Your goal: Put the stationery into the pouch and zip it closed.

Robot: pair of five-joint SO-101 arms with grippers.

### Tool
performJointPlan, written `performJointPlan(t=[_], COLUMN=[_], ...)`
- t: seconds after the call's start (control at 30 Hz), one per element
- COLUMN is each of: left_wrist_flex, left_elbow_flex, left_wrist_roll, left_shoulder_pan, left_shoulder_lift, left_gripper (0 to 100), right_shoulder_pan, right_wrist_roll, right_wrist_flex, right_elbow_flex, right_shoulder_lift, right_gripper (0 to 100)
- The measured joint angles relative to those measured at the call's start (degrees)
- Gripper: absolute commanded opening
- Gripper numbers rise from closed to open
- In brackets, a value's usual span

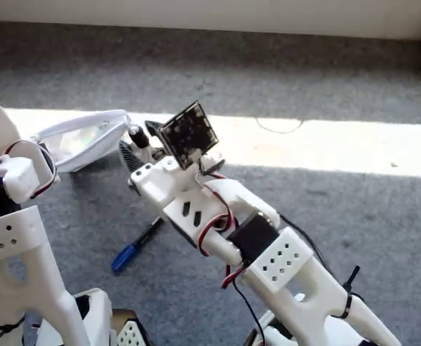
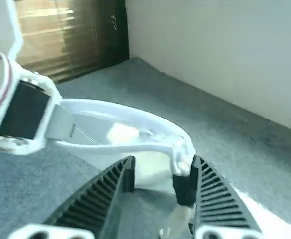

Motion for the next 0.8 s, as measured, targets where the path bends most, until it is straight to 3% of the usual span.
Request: performJointPlan(t=[0.2, 0.3, 0.57, 0.8], left_wrist_flex=[0.0, 0.0, 0.0, -0.6], left_elbow_flex=[0.0, 0.0, 0.0, 0.0], left_wrist_roll=[0.0, 0.0, 0.0, 0.1], left_shoulder_pan=[-0.4, -0.4, -0.4, -2.1], left_shoulder_lift=[0.0, 0.0, 0.0, 0.0], left_gripper=[1, 1, 1, 1], right_shoulder_pan=[6.4, 7.0, 7.2, 6.7], right_wrist_roll=[-7.0, -10.7, -22.5, -33.6], right_wrist_flex=[19.6, 24.1, 24.9, 24.9], right_elbow_flex=[-0.3, -0.3, 1.8, 1.3], right_shoulder_lift=[-0.4, -0.4, 0.8, 17.6], right_gripper=[17.0, 17.0, 17.0, 17.1])
